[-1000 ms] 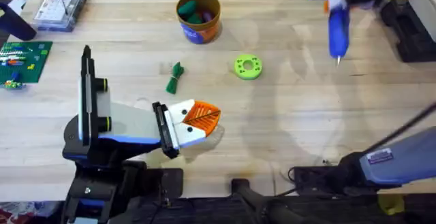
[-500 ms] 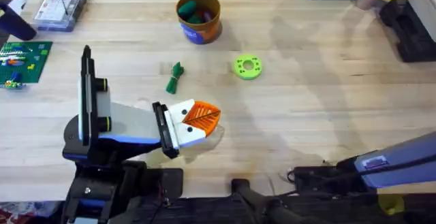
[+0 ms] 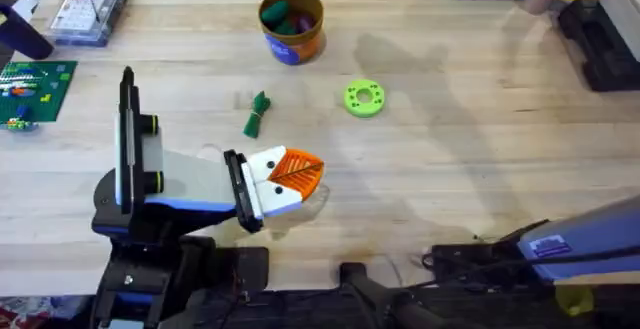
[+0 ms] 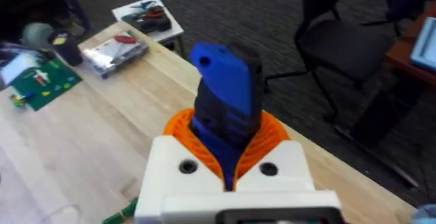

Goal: Pick up the gripper from the table and insert it into the empty holder that is missing its gripper. Then pick up a screw, insert it into the mounting hole, and use the screwdriver to tighten it. Finally, clean up the table by picking up the vegetable and placing it into the bucket.

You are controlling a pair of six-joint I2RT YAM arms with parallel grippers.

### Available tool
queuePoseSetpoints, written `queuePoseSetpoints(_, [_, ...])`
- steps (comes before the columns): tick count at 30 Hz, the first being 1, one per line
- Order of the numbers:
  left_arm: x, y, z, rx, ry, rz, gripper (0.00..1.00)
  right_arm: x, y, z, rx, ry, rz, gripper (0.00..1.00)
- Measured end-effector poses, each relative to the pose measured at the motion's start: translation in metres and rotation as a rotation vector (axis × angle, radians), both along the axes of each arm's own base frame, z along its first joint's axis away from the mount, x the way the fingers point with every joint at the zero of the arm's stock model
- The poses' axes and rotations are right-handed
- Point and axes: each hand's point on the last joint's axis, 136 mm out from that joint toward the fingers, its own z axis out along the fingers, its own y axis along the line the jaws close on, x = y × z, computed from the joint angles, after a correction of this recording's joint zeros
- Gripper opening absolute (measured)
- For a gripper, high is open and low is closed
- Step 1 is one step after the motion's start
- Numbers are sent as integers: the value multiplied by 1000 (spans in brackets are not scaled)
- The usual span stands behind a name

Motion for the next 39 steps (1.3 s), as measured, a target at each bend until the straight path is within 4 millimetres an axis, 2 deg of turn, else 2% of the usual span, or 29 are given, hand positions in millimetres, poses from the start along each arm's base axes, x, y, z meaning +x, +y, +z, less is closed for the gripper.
queuePoseSetpoints(5, [0,0,0,0,0,0,11,-9,20,10,44,-24,75,26])
queuePoseSetpoints(8, [0,0,0,0,0,0,11,-8,26,20,82,-62,110,26])
queuePoseSetpoints(11, [0,0,0,0,0,0,11,-6,31,21,115,-79,126,26])
queuePoseSetpoints(19, [0,0,0,0,0,0,11,5,51,-9,201,-69,198,26])
queuePoseSetpoints(28, [0,0,0,0,0,0,11,-3,70,-21,322,-94,361,26])
queuePoseSetpoints(32, [0,0,0,0,0,0,11,-5,72,-47,327,-29,377,26])
queuePoseSetpoints(36, [0,0,0,0,0,0,11,-13,69,-71,318,28,376,26])
queuePoseSetpoints(39, [0,0,0,0,0,0,11,-30,64,-73,316,27,384,26])
